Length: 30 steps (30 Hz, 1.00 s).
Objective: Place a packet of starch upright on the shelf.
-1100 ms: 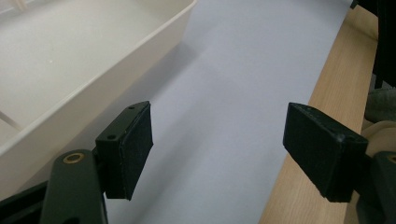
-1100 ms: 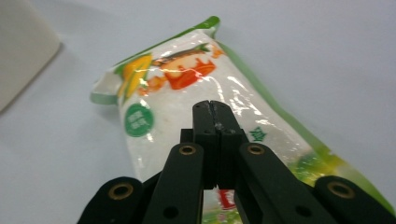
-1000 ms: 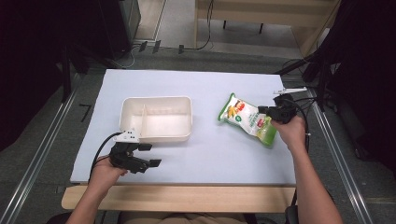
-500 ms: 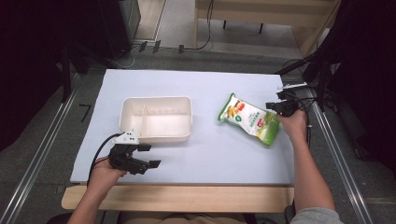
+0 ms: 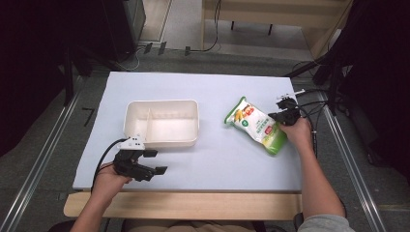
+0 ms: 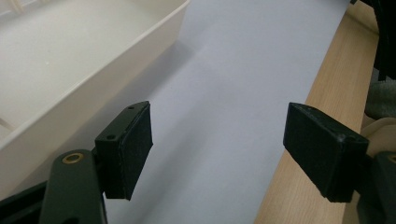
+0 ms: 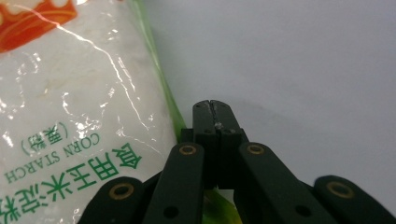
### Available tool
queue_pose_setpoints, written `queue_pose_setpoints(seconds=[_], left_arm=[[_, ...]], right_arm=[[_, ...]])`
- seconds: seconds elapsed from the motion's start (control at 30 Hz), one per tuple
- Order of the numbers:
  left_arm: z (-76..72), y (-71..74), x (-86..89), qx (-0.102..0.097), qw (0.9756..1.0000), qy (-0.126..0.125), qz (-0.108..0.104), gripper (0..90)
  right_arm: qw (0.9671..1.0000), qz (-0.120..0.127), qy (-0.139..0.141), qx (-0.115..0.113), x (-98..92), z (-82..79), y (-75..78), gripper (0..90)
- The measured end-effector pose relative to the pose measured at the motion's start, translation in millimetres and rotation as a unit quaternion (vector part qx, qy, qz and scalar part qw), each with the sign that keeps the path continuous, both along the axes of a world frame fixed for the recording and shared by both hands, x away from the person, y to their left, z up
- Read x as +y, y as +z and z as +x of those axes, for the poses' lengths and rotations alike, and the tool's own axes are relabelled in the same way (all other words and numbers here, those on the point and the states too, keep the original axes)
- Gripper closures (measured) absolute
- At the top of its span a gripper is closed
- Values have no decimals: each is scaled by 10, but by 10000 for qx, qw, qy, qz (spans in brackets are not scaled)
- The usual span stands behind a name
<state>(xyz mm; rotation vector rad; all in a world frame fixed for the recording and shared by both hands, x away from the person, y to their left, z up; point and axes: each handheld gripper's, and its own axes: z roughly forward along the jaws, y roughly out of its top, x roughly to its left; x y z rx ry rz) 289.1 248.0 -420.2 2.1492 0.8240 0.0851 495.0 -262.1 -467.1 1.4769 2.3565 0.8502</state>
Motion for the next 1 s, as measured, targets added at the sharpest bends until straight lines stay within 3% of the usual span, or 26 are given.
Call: queue_pose_setpoints(seconds=[0.17,0.37,0.6,1.0], left_arm=[[6,20,-14,-22,10000,-42,-42,248],[59,30,-41,-43,9999,-53,-103,248],[110,36,-61,-57,9998,-83,-177,248],[194,55,-147,-75,9995,-222,-189,249]], right_arm=[[10000,-11,58,38,25,-133,3,900],[9994,-101,325,112,116,-407,23,900],[9984,-155,515,144,226,-571,37,900],[9936,-124,1090,277,507,-894,57,900]])
